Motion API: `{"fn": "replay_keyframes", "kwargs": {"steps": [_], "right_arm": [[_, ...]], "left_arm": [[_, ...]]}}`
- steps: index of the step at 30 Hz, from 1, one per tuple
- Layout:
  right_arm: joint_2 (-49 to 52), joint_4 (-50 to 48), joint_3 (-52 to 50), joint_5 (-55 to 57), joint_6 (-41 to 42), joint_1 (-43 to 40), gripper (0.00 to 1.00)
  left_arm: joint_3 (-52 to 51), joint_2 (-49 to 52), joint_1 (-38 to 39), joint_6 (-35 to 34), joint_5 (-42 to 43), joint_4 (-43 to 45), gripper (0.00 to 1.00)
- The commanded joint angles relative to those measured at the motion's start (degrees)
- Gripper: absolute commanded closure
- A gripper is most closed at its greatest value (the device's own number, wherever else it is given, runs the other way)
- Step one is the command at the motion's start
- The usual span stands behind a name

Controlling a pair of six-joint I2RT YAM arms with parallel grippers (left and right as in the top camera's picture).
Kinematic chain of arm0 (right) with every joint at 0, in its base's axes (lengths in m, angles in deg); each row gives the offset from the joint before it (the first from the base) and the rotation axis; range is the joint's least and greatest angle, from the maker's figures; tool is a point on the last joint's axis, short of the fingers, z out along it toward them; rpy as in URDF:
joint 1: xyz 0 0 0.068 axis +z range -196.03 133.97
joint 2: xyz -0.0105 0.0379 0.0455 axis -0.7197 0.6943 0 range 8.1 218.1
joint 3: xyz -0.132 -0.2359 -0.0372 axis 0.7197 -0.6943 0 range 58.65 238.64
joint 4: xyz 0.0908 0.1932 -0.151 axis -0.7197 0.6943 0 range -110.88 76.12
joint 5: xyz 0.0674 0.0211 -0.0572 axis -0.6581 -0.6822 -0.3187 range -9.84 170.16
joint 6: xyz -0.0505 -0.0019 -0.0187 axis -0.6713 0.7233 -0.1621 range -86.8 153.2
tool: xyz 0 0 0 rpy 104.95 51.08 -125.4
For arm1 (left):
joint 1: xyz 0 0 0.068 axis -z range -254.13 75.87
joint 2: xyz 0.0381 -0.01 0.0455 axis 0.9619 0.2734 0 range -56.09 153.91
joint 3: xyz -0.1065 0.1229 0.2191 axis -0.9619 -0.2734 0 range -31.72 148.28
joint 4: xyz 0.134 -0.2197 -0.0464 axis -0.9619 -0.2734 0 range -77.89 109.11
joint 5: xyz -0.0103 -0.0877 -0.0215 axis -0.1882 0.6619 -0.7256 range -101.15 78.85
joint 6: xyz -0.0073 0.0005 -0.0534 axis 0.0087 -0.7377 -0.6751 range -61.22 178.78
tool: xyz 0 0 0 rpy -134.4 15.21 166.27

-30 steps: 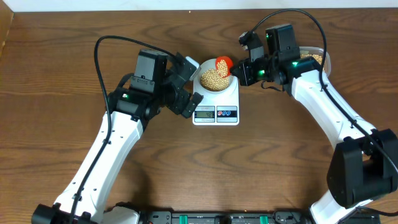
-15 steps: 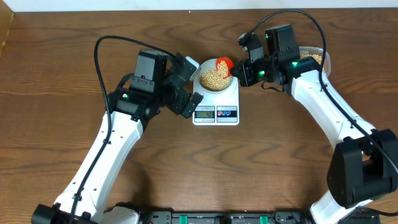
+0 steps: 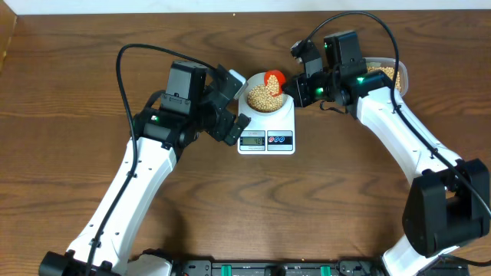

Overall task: Scoop item into bowl and weigh 50g on scale
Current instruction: 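Tilt the scoop over the bowl to pour the beans in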

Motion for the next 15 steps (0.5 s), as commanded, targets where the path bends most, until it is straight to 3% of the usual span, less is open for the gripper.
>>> {"fn": "replay_keyframes", "kwargs": {"steps": [1, 15], "right_arm": [[-1.6, -0.2, -0.1, -0.4, 3.3, 0.5, 0.99], [-1.6, -0.7, -0.1, -5.0, 5.3, -1.6, 0.99]], "left_arm": [[-0.1, 0.4, 0.0, 0.1, -0.4, -0.1, 0.02], [-0.1, 0.4, 0.0, 0.1, -0.4, -0.1, 0.02]]}}
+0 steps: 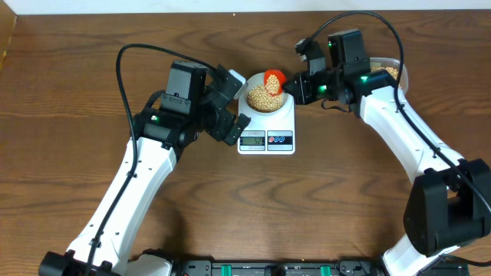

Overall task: Scoop item into bowl and weigh 50g on scale
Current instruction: 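Tilt the scoop over the bowl to pour the beans in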

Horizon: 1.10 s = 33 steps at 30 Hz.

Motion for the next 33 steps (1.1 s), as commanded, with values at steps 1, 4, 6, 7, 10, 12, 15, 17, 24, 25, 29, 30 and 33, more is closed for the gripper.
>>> {"fn": "replay_keyframes", "kwargs": {"steps": [1, 4, 6, 7, 10, 12, 15, 17, 24, 25, 29, 30, 33], "right_arm": [[-1.6, -0.2, -0.1, -1.4, 0.8, -0.2, 0.99], [-1.6, -0.2, -0.1, -1.4, 0.8, -0.2, 0.99], [-1.6, -0.2, -0.1, -1.4, 0.8, -0.2, 0.99], [-1.6, -0.2, -0.1, -1.4, 0.8, -0.2, 0.99], [-1.6, -0.2, -0.1, -1.4, 0.8, -0.2, 0.99], [-1.6, -0.2, -0.1, -1.4, 0.8, -0.2, 0.99], [-1.6, -0.2, -0.1, -1.4, 0.8, -0.2, 0.99], [-1.6, -0.2, -0.1, -1.4, 0.8, -0.2, 0.99], [-1.6, -0.2, -0.2, -1.4, 0.8, -0.2, 0.99], [-1.6, -0.2, -0.1, -1.4, 0.8, -0.2, 0.99], [-1.6, -0.2, -0.1, -1.4, 0.8, -0.3, 0.99], [-1.6, -0.2, -0.1, -1.4, 0.8, -0.3, 0.99], [-1.6, -0.2, -0.1, -2.4, 2.1, -0.5, 0.99]], "left_arm": [[-0.1, 0.4, 0.0, 0.2, -0.4, -0.1, 0.02], [-0.1, 0.4, 0.0, 0.2, -0.4, -0.1, 0.02], [-0.1, 0.4, 0.0, 0.2, -0.4, -0.1, 0.02], [-0.1, 0.4, 0.0, 0.2, -0.4, -0.1, 0.02], [-0.1, 0.4, 0.0, 0.2, -0.4, -0.1, 0.02], [-0.1, 0.4, 0.0, 0.2, -0.4, -0.1, 0.02], [-0.1, 0.4, 0.0, 0.2, -0.4, -0.1, 0.02], [-0.1, 0.4, 0.0, 0.2, -0.4, -0.1, 0.02], [-0.1, 0.4, 0.0, 0.2, -0.4, -0.1, 0.02], [-0.1, 0.4, 0.0, 0.2, -0.4, -0.1, 0.02], [-0.1, 0.4, 0.0, 0.2, -0.4, -0.1, 0.02], [-0.1, 0.4, 0.0, 0.2, -0.4, -0.1, 0.02], [-0.1, 0.4, 0.0, 0.2, -0.4, -0.1, 0.02]]}}
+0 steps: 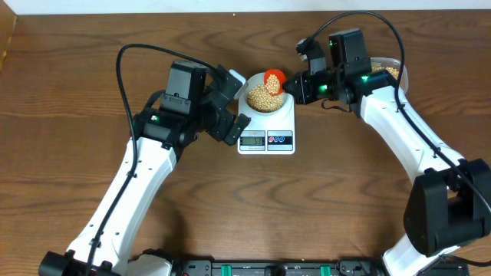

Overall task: Scoop item into bowl and weigh 50g on scale
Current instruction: 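Tilt the scoop over the bowl to pour the beans in, then carry the empty scoop right back to the bean tub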

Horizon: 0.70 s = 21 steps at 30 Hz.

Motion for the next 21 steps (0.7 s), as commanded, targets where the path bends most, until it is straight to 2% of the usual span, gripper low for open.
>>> {"fn": "replay_keyframes", "kwargs": {"steps": [1, 7, 13, 21], "right_arm": [[-1.6, -0.4, -0.1, -3.5, 1.8, -0.6, 0.99], [-1.6, -0.9, -0.1, -10.2, 6.1, -3.6, 0.99], [-1.6, -2.7, -0.2, -12.0, 9.6, -7.3, 0.99], [-1.6, -3.4, -0.1, -16.9, 10.4, -15.3, 0.99]], "left_arm": [[-0.1, 0.4, 0.0, 0.1, -0.4, -0.1, 0.02], [-0.1, 0.4, 0.0, 0.1, -0.4, -0.1, 0.02], [-0.1, 0.4, 0.0, 0.1, -0.4, -0.1, 0.02], [-0.1, 0.4, 0.0, 0.1, -0.4, -0.1, 0.02]]}}
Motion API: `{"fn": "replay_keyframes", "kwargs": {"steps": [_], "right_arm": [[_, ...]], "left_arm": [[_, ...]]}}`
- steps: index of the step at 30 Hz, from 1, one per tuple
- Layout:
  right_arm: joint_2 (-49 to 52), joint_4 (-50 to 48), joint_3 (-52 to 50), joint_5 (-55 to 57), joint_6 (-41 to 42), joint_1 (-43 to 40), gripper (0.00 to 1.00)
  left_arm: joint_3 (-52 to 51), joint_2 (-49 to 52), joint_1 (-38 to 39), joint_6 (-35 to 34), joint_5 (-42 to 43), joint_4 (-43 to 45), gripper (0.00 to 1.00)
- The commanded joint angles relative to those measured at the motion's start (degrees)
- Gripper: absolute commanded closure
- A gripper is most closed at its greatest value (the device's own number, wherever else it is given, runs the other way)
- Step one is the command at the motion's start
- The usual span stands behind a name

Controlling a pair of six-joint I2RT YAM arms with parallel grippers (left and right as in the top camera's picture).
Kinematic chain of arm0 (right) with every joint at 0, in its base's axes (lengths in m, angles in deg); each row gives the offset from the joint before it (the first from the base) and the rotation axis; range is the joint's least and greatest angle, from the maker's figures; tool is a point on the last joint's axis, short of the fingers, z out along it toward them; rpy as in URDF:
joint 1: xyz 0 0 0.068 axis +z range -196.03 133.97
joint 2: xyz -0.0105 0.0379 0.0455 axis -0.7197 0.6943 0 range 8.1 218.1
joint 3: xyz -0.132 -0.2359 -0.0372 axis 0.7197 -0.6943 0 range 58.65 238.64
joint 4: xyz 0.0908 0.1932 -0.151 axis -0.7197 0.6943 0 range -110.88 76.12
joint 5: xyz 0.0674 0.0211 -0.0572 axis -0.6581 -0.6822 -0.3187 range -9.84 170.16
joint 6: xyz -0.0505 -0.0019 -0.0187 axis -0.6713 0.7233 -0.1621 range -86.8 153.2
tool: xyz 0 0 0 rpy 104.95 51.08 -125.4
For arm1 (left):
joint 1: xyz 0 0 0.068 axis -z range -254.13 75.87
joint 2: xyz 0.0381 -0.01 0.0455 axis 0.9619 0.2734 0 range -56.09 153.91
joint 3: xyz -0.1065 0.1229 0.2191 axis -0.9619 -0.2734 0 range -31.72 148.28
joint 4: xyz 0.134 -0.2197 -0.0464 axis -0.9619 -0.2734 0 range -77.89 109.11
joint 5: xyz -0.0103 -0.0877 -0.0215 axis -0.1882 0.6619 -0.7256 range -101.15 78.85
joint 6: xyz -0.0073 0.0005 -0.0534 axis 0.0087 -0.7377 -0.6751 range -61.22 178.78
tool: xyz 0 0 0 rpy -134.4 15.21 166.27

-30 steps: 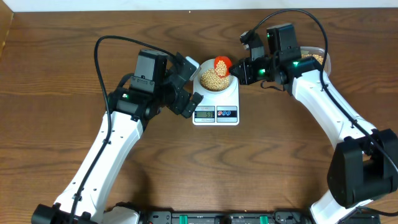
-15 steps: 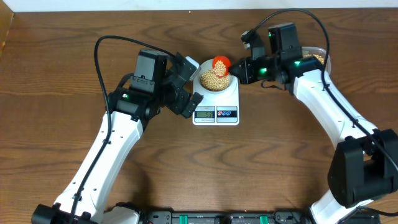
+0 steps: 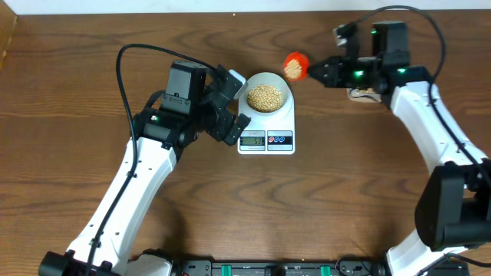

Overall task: Scoop item into bowl and weigh 50g on scale
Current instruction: 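Carry the empty scoop right back to the bean tub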

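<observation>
A white bowl (image 3: 266, 95) filled with tan beans stands on the white scale (image 3: 266, 139), whose display faces the front. My right gripper (image 3: 316, 70) is shut on the handle of an orange scoop (image 3: 294, 64). The scoop hangs to the right of the bowl and behind it, clear of the rim, with a few beans in it. My left gripper (image 3: 235, 103) stands open just left of the bowl and the scale, one finger behind and one in front. The display's digits are too small to read.
The bean container is mostly hidden under my right arm; only a sliver (image 3: 359, 93) shows at the back right. Cables loop above both arms. The table's back edge runs close behind the scoop.
My right gripper has moved the scoop from the bowl's back right rim to a spot right of the bowl and behind it. The left arm has not moved.
At every earlier moment the scoop sat at the bowl's back right rim over the beans, the right arm shifting only slightly. The left gripper stayed open beside the scale. Now the scoop is clear of the bowl, toward the container side.
</observation>
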Motion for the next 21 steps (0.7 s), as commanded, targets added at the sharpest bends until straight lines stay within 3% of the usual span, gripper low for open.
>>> {"fn": "replay_keyframes", "kwargs": {"steps": [1, 9, 21], "right_arm": [[-1.6, 0.0, -0.1, -5.1, 1.2, -4.3, 0.99], [-1.6, 0.2, -0.1, -10.6, 1.3, -13.9, 0.99], [-1.6, 6.7, -0.1, -5.0, -4.9, -23.1, 0.99]], "left_arm": [[-0.1, 0.4, 0.0, 0.1, -0.4, -0.1, 0.02], [-0.1, 0.4, 0.0, 0.1, -0.4, -0.1, 0.02], [-0.1, 0.4, 0.0, 0.1, -0.4, -0.1, 0.02]]}}
